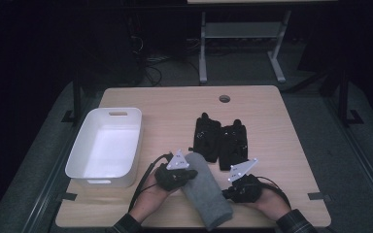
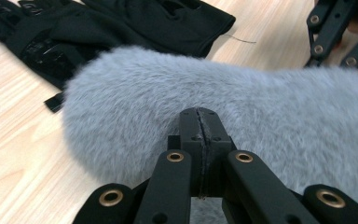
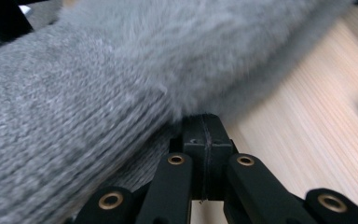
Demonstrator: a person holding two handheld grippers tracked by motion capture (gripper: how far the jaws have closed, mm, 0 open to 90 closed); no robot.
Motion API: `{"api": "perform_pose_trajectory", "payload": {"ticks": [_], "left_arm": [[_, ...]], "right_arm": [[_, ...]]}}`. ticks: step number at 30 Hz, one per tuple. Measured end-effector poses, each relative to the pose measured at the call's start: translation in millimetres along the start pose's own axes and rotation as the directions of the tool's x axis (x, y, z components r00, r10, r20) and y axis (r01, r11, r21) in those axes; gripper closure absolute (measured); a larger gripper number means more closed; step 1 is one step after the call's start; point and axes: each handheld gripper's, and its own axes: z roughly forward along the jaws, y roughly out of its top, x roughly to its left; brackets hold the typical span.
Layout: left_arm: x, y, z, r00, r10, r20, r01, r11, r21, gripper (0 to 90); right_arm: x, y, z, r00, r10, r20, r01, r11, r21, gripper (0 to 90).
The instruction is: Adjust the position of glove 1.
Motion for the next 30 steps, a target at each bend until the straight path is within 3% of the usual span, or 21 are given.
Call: {"api": "perform_pose_trajectory", "payload": {"ticks": [10, 15, 30], "left_arm": [[11.2, 0.7, -2.1, 0.9999, -0.001, -0.016, 0.001, 0.9999, 0.01, 89.4], [17.6, 2.8, -2.4, 0.9996, -0.002, -0.029, 0.002, 0.9999, 0.011, 89.4], [28.2, 6.4, -4.8, 0.9994, -0.018, -0.029, 0.019, 0.9997, 0.018, 89.4]], "right_arm": [[8.5, 24.7, 23.6, 0.9985, -0.049, -0.023, 0.048, 0.998, -0.042, 90.0], [13.1, 34.6, 34.1, 0.9988, -0.04, -0.029, 0.039, 0.998, -0.058, 90.0], [29.4, 70.2, 70.6, 0.9935, -0.113, -0.011, 0.112, 0.99, -0.086, 90.0]]}}
